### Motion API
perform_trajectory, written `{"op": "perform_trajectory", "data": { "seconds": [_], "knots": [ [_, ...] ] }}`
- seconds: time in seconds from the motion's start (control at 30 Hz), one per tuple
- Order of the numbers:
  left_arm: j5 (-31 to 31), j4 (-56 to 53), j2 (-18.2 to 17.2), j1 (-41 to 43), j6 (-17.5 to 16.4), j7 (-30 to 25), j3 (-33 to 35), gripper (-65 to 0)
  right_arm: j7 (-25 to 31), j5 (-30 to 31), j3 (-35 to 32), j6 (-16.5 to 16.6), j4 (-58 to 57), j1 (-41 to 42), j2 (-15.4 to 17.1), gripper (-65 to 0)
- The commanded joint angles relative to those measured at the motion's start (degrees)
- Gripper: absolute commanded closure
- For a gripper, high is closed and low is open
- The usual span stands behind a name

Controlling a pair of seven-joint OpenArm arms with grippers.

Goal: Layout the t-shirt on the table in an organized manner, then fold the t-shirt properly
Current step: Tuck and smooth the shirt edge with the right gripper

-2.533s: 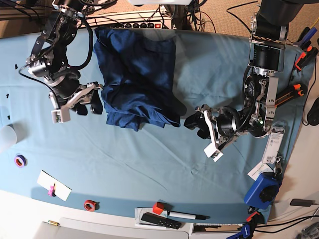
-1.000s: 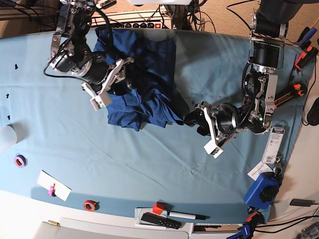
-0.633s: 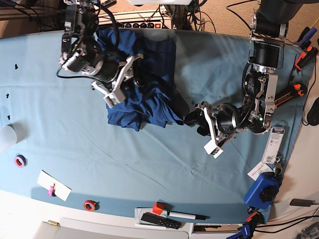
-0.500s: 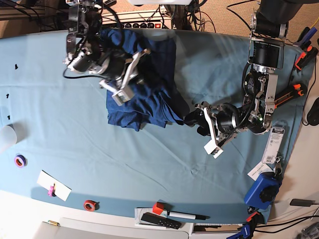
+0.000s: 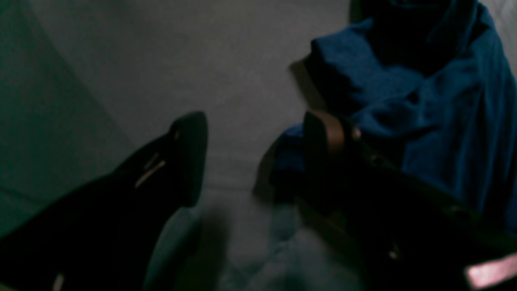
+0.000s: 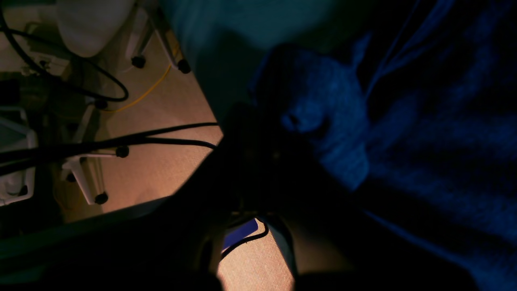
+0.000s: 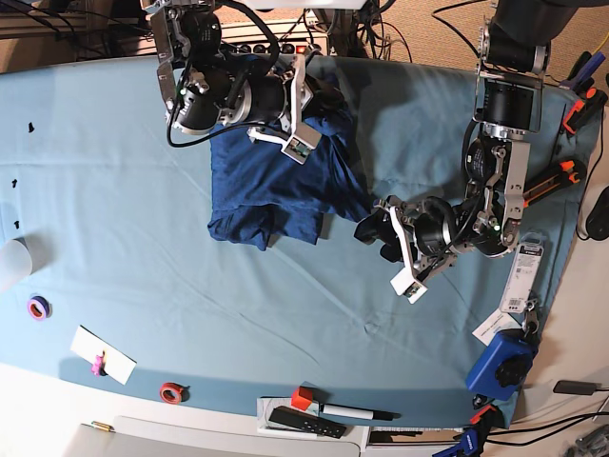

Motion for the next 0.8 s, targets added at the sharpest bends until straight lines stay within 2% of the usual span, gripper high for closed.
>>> {"op": "perform_trajectory", "data": {
  "seconds": [0.0,0.07,0.17,0.23,0.33,0.47,0.53,0.57,0.63,0.7,0.77],
  "knots": [
    [-0.85,0.92,-0.31,-1.42,-0.24,-1.46,-0.22,-37.3,0.99,1.70,-0.02,0.35,1.07,0.46,-0.02,0.0],
    [-0.85,0.92,-0.31,-1.42,-0.24,-1.46,-0.22,-37.3,0.99,1.75,0.04,0.33,1.07,0.46,0.00,-0.7],
    [-0.85,0.92,-0.31,-1.42,-0.24,-1.46,-0.22,-37.3,0.99,3.30,0.04,0.33,1.07,0.37,0.02,-16.1],
    [-0.87,0.92,-0.31,-1.42,-0.24,-1.44,-0.22,-37.3,0.99,5.66,0.04,0.33,1.07,0.28,0.02,-22.0],
    [-0.85,0.92,-0.31,-1.42,-0.24,-1.42,-0.22,-37.3,0.99,7.91,0.15,1.57,1.99,0.28,0.04,-22.1],
    [-0.85,0.92,-0.31,-1.42,-0.22,-1.42,-0.22,-37.3,0.99,6.80,2.47,1.64,6.84,0.28,0.15,-22.1],
    [-0.87,0.92,-0.31,-1.42,-0.22,-1.42,-0.22,-37.3,1.49,3.15,5.88,1.62,9.97,0.33,0.13,-22.1],
    [-0.87,0.92,-0.31,-1.42,-0.20,-1.42,-0.22,-37.3,3.93,0.00,8.22,1.09,11.32,0.33,0.13,-22.1],
    [-0.87,0.92,-0.33,-1.42,-0.22,-1.42,-0.22,-37.3,9.55,-6.40,14.10,-1.51,12.57,0.50,-0.02,-22.1],
    [-0.87,0.92,-0.33,-1.42,-0.17,-1.42,-0.22,-37.3,11.87,-10.29,20.83,-3.54,12.09,1.73,0.00,-22.3],
    [-0.90,0.92,-0.31,-1.42,-0.20,-1.42,-0.22,-37.3,11.45,-9.22,27.41,-4.66,9.86,3.72,0.00,-29.7]
  ]
}}
